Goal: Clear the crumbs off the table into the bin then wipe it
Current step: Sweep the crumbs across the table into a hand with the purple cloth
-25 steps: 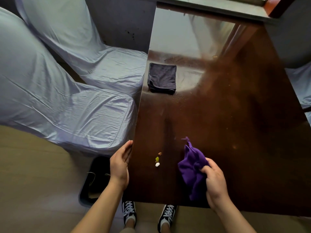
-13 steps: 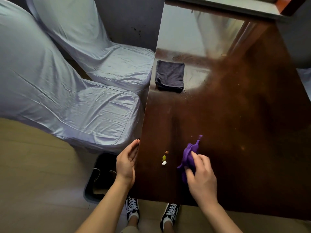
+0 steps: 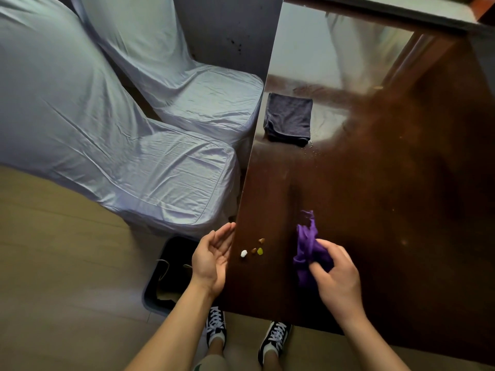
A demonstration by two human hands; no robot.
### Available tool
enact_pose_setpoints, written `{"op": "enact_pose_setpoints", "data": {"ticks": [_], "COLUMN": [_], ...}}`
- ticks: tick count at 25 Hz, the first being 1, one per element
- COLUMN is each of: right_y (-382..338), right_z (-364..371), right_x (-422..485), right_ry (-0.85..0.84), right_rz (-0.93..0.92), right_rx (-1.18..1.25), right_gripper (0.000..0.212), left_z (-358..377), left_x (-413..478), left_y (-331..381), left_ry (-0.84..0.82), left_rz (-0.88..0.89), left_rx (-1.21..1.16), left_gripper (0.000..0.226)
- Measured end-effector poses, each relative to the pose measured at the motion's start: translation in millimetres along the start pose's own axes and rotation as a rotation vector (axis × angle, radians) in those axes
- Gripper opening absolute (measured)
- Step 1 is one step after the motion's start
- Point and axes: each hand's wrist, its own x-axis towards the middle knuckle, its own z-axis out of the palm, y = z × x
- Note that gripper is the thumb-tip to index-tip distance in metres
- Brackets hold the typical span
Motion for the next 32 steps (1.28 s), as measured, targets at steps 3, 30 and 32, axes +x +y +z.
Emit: {"op": "enact_pose_setpoints", "data": {"ticks": [3, 30, 32], "right_y": [2.3, -50.6, -63.7], "right_z": [1.6, 58.4, 75.7], "right_x": [-1.3, -9.3, -21.1], "right_ry": [-0.026, -0.191, -0.23], "right_rz": [-0.023, -0.078, -0.152], "right_rx": [-0.108, 0.052, 0.03], "right_gripper": [0.044, 0.041, 0.044], "left_z": [-3.2, -18.1, -18.7], "left_x": [-0.5, 1.2, 0.1], "left_y": [-1.0, 0.7, 0.8], "left_ry": [-0.001, 0.051, 0.055], "left_rz": [-0.014, -0.026, -0.021], "left_rx": [-0.021, -0.453, -0.436], "left_gripper": [0.041, 0.038, 0.038]}}
